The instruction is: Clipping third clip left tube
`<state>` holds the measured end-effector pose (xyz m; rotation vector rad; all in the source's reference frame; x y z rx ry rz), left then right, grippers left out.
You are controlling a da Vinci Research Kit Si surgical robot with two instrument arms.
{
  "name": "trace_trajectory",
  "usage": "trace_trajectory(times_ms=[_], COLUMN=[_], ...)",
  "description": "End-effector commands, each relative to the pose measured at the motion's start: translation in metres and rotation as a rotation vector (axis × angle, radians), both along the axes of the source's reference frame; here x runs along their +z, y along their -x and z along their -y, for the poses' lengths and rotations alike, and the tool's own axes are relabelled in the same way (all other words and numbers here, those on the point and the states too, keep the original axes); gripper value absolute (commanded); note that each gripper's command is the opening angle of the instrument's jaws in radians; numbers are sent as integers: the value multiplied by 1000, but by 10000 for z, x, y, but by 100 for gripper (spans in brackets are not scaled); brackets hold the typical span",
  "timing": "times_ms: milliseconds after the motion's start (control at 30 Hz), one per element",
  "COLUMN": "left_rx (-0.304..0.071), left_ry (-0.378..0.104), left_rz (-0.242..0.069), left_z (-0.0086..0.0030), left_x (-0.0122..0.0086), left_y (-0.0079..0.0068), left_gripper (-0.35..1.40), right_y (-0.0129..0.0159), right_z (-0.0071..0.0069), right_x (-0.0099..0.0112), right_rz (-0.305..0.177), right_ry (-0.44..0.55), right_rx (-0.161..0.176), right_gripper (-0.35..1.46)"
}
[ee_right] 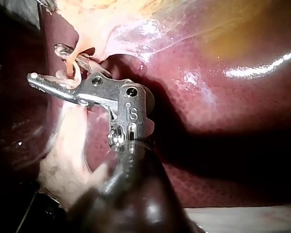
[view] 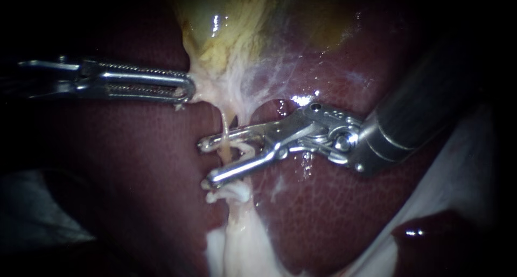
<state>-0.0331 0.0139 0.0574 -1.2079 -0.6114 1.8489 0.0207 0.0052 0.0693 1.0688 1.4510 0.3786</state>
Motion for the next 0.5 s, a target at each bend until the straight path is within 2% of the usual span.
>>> trace_trajectory(times_ms=[33, 200, 333, 500], left_rx=[0, 0, 0, 0], left_ry=[0, 0, 0, 0], left_rz=[0, 0, 0, 0], left_z=[0, 0, -1, -1], left_x=[0, 0, 1, 1], left_y=[0, 0, 0, 0], left_gripper=[-35, -35, -35, -35], right_y=[0, -3, -3, -3], right_z=[-1, -3, -10, -16], right_x=[-2, -7, -15, -23], right_rz=[-3, -21, -37, -39], right_ry=[-1, -11, -24, -30], right_rx=[3, 13, 27, 28], right_gripper=[45, 45, 45, 44])
